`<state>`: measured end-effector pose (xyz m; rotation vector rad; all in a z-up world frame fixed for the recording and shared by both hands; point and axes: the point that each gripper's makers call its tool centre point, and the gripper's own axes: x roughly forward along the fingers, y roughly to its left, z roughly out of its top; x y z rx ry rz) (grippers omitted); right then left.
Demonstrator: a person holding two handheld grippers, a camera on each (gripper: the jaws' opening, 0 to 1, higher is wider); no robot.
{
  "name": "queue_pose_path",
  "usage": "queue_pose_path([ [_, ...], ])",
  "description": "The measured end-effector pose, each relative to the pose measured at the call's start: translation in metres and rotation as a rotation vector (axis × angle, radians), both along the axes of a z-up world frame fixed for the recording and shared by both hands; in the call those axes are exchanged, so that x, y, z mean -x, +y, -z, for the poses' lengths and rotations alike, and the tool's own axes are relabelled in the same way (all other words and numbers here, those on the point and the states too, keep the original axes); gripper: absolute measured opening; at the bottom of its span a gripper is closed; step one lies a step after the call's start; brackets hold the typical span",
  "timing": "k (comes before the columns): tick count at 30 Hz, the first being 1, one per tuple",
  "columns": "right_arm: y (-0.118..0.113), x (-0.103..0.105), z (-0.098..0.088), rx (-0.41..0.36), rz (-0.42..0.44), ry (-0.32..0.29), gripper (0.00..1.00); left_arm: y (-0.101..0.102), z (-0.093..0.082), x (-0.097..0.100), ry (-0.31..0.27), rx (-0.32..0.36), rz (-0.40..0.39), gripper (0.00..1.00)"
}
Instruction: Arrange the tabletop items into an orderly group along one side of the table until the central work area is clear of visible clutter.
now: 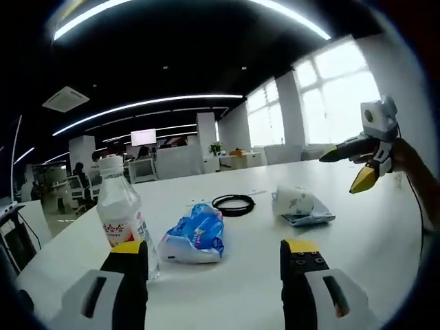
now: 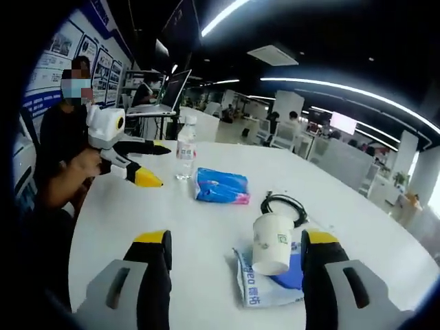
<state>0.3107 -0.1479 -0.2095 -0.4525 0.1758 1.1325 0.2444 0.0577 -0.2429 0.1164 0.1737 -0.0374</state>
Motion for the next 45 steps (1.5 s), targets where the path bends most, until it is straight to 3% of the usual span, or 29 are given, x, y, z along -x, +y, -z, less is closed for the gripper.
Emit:
queue_pose_path([
  [4,0.007,-0.002,-0.003,-0.007,-0.020,0.001,0.69,-0.005,0.002,-0.003,0.014,0.009,0.023,0.76],
  [11,0.029,-0.010,-0.013,-0.059,-0.074,0.001,0.64,-0.001,0.011,-0.007,0.031,0.111,0.021,0.70],
  [17,0.041,-0.023,-0.014,-0.045,-0.075,-0.011,0.59,-0.005,0.016,-0.012,0.045,0.120,0.026,0.66],
  [27,0.058,-0.037,-0.011,-0.012,-0.075,-0.019,0.60,-0.007,0.019,-0.021,0.064,0.129,0.030,0.66],
  [32,0.067,-0.047,-0.009,0.011,-0.077,-0.031,0.60,-0.008,0.023,-0.027,0.075,0.146,0.043,0.61],
  [45,0.087,-0.059,-0.004,0.014,-0.100,-0.027,0.55,-0.007,0.024,-0.027,0.083,0.149,0.043,0.55],
])
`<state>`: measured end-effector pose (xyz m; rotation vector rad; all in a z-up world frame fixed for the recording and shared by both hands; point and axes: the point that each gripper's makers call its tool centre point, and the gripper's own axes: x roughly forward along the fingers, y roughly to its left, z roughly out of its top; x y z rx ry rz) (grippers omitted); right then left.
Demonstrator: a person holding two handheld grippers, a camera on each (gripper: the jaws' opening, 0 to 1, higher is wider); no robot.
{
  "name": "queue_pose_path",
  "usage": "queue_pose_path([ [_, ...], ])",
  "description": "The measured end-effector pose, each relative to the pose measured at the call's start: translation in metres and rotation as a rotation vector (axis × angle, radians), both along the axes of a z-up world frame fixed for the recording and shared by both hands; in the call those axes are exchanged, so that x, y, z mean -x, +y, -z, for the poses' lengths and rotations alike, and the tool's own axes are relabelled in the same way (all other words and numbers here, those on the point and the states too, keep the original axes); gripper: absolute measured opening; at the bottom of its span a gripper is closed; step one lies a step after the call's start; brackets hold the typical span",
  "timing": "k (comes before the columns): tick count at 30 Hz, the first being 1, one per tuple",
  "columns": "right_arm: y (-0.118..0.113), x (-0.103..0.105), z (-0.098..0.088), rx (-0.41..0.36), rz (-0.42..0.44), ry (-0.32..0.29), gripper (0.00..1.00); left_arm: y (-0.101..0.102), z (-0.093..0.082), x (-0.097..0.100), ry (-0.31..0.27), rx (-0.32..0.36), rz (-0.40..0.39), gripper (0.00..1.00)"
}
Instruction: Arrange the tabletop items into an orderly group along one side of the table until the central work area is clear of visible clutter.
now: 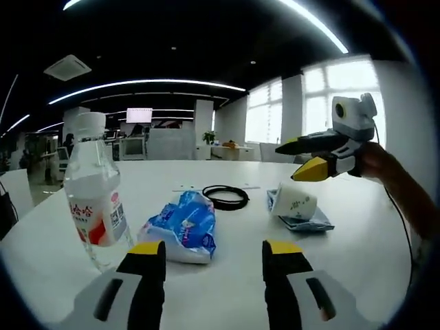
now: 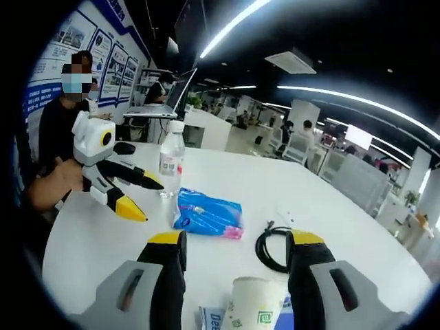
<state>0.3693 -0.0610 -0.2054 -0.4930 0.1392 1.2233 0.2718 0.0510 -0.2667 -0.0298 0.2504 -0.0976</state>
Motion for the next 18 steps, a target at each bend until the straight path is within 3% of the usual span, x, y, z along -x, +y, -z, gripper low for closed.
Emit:
queue_pose_path([
  [18,0.020,-0.020,0.018,0.079,-0.002,0.013,0.51,0.010,0.008,-0.004,-0.001,0.064,-0.035,0.46],
])
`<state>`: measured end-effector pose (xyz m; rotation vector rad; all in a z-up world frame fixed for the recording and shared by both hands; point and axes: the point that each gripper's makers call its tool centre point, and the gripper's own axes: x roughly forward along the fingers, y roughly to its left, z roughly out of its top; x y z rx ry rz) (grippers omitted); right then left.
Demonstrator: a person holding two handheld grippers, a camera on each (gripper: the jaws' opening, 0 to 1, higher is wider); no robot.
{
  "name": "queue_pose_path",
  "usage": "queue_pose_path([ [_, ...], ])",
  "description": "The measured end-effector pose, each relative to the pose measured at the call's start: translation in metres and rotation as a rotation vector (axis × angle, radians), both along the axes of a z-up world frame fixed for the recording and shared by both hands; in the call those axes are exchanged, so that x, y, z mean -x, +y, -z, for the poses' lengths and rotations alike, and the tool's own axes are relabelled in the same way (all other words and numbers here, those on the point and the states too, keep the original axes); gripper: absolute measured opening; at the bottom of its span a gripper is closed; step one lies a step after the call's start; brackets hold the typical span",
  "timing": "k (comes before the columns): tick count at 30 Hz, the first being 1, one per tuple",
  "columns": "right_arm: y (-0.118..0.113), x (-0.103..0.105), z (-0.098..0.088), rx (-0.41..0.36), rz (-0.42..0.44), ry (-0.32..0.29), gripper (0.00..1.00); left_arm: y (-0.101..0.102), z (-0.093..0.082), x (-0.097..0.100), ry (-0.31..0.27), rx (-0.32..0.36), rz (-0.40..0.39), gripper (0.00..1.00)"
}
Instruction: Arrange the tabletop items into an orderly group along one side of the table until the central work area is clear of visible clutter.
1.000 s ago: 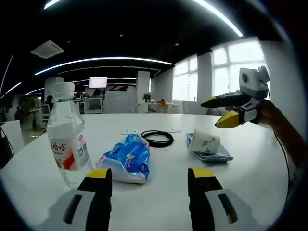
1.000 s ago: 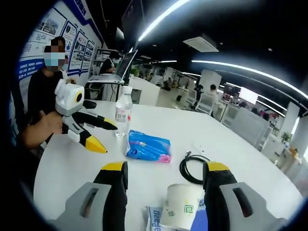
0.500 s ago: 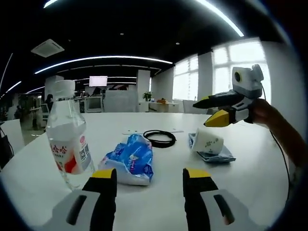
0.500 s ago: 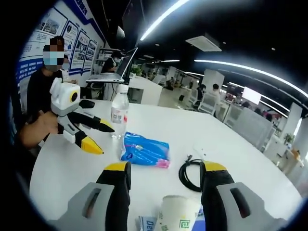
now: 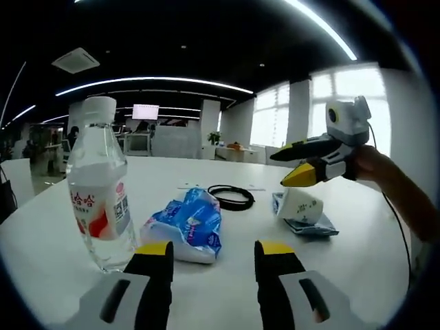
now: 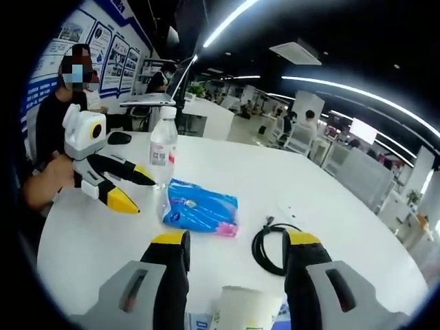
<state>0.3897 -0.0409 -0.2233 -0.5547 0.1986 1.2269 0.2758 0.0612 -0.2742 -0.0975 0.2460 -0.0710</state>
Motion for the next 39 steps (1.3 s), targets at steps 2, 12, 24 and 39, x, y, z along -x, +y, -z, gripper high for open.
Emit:
queue_pose_path([
  [2,0.003,-0.003,0.001,0.009,-0.002,-0.003,0.51,0.000,0.000,0.000,-0.002,0.001,0.001,0.45],
  [12,0.017,-0.017,0.008,0.044,-0.006,-0.004,0.50,0.001,0.008,-0.009,0.016,0.005,0.007,0.43],
  [24,0.032,-0.028,0.012,0.072,-0.028,0.015,0.41,0.003,0.011,-0.017,0.027,0.018,-0.008,0.40],
  [39,0.055,-0.024,0.026,0.127,-0.039,0.063,0.32,0.017,0.015,-0.031,0.032,0.041,-0.059,0.36],
])
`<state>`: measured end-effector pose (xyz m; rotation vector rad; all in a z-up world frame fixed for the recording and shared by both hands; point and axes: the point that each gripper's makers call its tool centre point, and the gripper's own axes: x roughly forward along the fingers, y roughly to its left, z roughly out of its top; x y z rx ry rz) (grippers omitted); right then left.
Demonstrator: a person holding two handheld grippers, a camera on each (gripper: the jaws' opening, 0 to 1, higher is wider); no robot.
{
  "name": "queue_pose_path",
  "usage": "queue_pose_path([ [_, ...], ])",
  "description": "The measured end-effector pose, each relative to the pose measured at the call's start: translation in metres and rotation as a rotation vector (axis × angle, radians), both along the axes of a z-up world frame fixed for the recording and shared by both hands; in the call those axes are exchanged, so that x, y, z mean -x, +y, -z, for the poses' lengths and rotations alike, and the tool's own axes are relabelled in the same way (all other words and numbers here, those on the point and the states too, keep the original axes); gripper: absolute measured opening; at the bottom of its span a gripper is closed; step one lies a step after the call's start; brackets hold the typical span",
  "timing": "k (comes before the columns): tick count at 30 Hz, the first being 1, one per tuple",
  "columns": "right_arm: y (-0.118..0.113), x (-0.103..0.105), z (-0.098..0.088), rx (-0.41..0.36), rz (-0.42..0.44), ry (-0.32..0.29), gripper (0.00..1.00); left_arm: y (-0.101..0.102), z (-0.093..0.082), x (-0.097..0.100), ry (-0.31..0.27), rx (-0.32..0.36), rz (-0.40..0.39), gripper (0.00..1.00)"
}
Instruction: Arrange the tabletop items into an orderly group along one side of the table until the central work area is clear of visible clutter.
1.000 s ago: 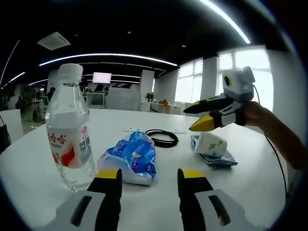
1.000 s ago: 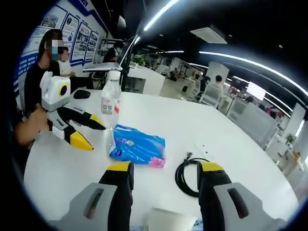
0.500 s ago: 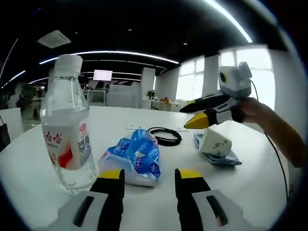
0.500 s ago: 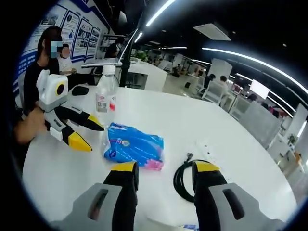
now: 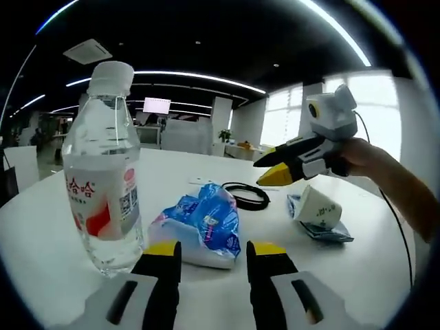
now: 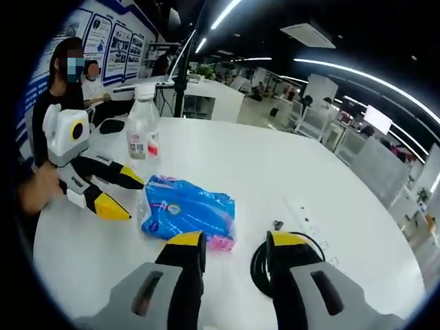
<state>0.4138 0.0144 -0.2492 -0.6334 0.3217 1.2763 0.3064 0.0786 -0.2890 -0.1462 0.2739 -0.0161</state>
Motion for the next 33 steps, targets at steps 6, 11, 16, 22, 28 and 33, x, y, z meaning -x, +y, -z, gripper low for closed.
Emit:
queue_pose_path([
  [6,0.006,-0.006,0.007,0.019,-0.005,0.015,0.29,0.001,-0.001,0.000,-0.003,-0.001,-0.003,0.36],
  [11,0.009,-0.004,0.012,0.030,-0.004,0.018,0.28,0.000,-0.001,-0.001,0.000,0.001,-0.005,0.36],
  [16,0.014,-0.005,0.017,0.033,-0.004,0.033,0.25,0.001,0.001,-0.001,0.004,-0.009,-0.009,0.35],
  [22,0.017,-0.008,0.027,0.052,-0.006,0.042,0.23,0.001,0.005,-0.002,0.012,-0.007,-0.014,0.35],
  [28,0.024,-0.009,0.039,0.074,-0.016,0.043,0.22,0.002,0.011,-0.004,0.025,-0.018,-0.018,0.34],
  [33,0.033,-0.014,0.047,0.089,-0.014,0.063,0.19,0.001,0.018,-0.003,0.043,-0.027,-0.022,0.34],
])
